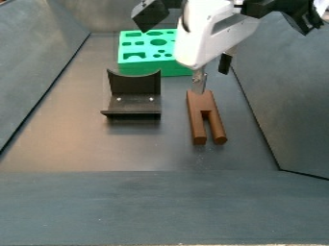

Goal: Pick up the square-circle object. Move up. Rotate the square-circle object. Place the square-circle object on the fixture. Regrasp the square-circle object. Move to above the board. Insert the square-circle object.
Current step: Rotate the square-circle object.

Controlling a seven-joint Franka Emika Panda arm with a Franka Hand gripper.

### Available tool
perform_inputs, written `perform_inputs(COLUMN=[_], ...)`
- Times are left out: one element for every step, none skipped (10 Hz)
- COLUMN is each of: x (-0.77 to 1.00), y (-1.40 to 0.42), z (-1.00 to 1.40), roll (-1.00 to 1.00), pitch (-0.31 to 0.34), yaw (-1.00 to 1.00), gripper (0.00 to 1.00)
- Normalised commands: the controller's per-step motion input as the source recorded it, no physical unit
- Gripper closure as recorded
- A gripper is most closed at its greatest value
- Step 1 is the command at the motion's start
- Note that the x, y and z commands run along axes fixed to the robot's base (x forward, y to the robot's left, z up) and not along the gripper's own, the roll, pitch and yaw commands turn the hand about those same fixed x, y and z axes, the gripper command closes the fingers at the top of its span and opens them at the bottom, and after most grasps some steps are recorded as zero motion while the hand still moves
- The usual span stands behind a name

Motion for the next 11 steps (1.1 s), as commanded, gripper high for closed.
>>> perform_inputs(x=[0.02,0.02,0.02,0.02,0.02,0.02,0.02,0.02,0.02,0.02,0.02], y=[-0.01,-0.01,-0.01,-0.01,-0.01,-0.01,-0.01,-0.01,-0.01,-0.01,-0.01], z=[-0.03,-0.03,-0.03,-0.03,-0.03,-0.03,-0.03,-0.03,-0.03,-0.03,-0.03], roll=[0.00,0.00,0.00,0.00,0.00,0.00,0.00,0.00,0.00,0.00,0.00], pitch=[0.002,0.003,0.003,0.003,0.003,0.003,0.003,0.003,0.003,0.003,0.004], yaw=[1.00,1.00,1.00,1.00,1.00,1.00,1.00,1.00,1.00,1.00,1.00], gripper=[0.00,0.00,0.00,0.00,0.00,0.00,0.00,0.00,0.00,0.00,0.00])
